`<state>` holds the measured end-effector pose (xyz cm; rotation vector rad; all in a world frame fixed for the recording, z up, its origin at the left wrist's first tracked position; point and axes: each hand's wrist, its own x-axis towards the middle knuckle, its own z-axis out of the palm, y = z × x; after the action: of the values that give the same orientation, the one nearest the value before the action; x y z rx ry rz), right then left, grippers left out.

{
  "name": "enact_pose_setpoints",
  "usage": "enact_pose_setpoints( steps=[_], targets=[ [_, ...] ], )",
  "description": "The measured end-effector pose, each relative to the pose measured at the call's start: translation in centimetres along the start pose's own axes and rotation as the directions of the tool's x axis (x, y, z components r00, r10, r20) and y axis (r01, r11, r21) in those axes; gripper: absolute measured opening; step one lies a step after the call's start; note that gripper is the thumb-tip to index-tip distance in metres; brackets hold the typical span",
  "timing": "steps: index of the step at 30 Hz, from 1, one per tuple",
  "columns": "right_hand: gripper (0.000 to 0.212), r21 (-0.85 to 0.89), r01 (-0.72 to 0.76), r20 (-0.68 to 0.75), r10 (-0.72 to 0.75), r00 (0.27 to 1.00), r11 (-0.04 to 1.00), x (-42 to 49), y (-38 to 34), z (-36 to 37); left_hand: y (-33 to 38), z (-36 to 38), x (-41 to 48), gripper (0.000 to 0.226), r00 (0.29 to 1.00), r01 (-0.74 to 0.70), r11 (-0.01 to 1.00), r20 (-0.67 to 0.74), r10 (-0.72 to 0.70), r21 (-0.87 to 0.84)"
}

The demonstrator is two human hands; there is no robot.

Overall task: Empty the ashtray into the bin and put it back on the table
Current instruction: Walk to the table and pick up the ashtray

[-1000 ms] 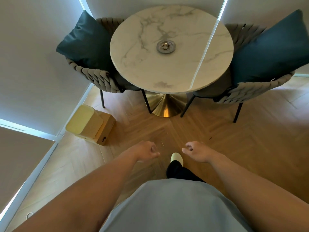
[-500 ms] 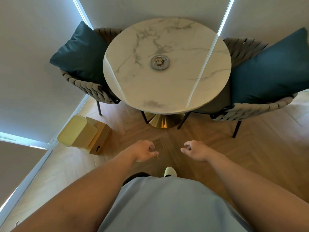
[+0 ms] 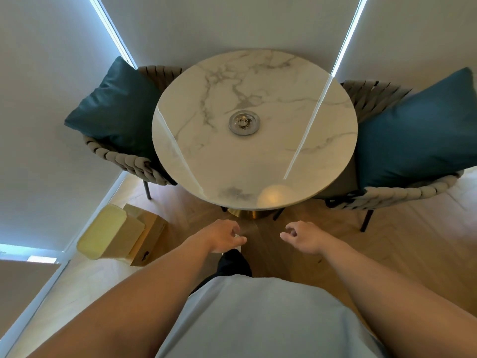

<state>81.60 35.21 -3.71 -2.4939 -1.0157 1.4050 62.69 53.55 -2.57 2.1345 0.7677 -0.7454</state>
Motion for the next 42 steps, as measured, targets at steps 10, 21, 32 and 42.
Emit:
enact_pose_setpoints(
  steps=[10,21,32,42],
  targets=[
    [0.06,-0.012,-0.002,-0.005,0.002,1.0,1.0,6.8,-4.2,-5.7,-1.9,-8.9,6.7,0.049,0.997,-0.081,0.997,0.009,0.081,0.006],
    [0.062,-0.033,-0.031,-0.008,0.031,1.0,0.999,12.4,-10.7,-9.6,-5.9,-16.8,12.1,0.053,0.996,-0.08,0.997,0.044,0.079,0.003],
    [0.06,-0.039,-0.027,-0.032,0.025,0.999,0.999,15.2,-13.1,-12.7,-6.5,-19.0,13.9,0.051,0.997,-0.058,0.998,0.045,0.06,-0.04],
    [0.06,-0.013,0.012,-0.037,-0.012,0.999,1.0,17.3,-11.5,-16.6,-2.9,-20.5,14.9,0.051,1.0,0.006,0.999,0.013,-0.005,-0.053]
  ],
)
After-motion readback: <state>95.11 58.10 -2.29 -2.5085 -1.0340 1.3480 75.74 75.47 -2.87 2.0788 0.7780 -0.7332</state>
